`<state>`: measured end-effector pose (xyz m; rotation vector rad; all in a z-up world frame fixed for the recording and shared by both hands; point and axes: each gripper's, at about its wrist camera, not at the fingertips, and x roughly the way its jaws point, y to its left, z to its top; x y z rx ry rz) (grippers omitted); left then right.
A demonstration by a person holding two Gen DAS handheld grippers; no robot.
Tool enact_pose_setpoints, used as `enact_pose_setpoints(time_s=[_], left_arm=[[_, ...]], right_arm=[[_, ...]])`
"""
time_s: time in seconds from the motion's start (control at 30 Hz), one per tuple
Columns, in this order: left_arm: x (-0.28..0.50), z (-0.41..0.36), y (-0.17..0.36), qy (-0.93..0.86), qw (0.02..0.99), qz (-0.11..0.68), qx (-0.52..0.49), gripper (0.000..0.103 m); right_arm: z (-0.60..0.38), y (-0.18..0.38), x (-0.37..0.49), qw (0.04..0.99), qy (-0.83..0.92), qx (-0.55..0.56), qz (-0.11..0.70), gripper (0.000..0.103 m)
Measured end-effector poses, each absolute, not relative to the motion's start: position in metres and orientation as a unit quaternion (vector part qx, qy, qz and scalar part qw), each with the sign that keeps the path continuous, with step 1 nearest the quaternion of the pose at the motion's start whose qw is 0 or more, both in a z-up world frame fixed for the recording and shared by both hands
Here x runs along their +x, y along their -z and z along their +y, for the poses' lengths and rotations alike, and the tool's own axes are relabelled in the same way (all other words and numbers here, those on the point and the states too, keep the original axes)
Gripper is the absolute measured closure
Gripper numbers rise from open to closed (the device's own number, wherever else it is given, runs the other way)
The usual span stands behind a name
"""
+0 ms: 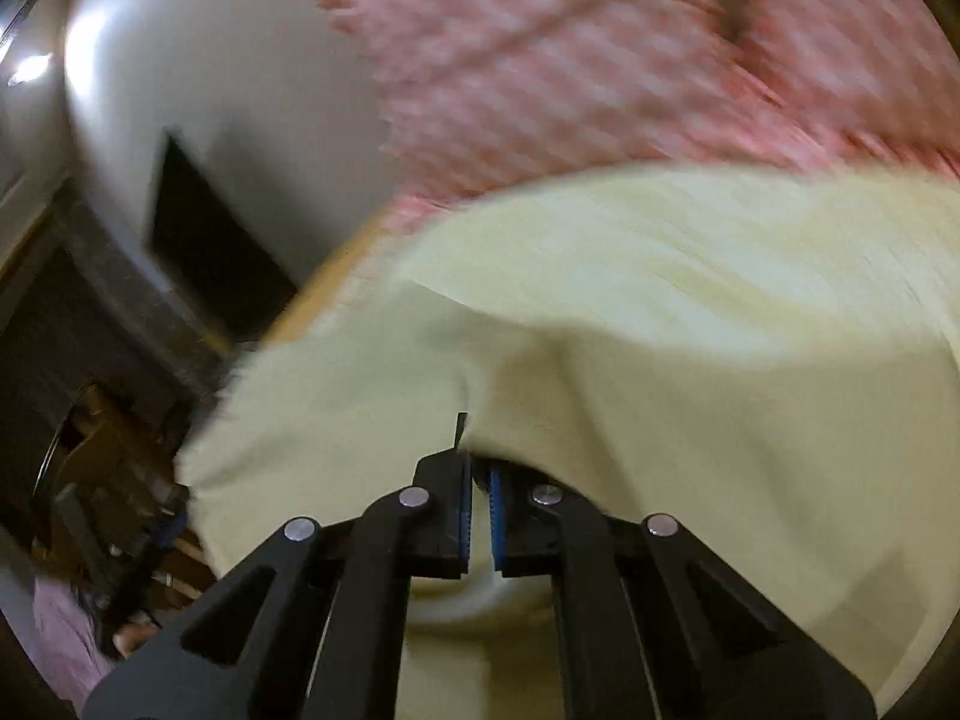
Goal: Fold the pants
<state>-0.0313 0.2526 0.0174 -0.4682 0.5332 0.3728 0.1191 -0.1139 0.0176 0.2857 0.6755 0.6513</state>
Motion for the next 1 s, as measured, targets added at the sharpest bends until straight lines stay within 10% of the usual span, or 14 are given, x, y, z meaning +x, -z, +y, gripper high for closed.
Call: enact_pose_setpoints(time_s=[0.03, 0.1, 0.17, 0.23, 0.3, 1.0], left_arm=[[-0.032, 0.253, -0.018, -0.183, 0.921, 0.258, -0.227, 0.017], [-0.032, 0.255, -0.018, -0.185, 0.921, 0.258, -0.225, 0.017], [-0.035, 0.258, -0.018, -0.184, 0.922, 0.257, -0.222, 0.016], [-0.037, 0.262, -0.018, -0.183, 0.923, 0.254, -0.221, 0.015], [-0.037, 0.267, -0.017, -0.187, 0.922, 0.253, -0.225, 0.015], [0.003, 0.283, -0.016, -0.176, 0.915, 0.282, -0.230, 0.015]], right_arm=[[-0.099, -0.029, 0.117, 0.880, -0.341, 0.125, 0.306, 0.095], [-0.074, -0.047, 0.105, 0.875, -0.385, 0.095, 0.276, 0.037], [-0.075, -0.054, 0.088, 0.876, -0.405, 0.102, 0.239, 0.003], [-0.083, -0.054, 0.073, 0.890, -0.399, 0.097, 0.200, 0.003], [-0.095, -0.046, 0.068, 0.906, -0.361, 0.092, 0.199, 0.028], [-0.069, 0.026, 0.088, 0.877, -0.314, -0.023, 0.362, 0.018]])
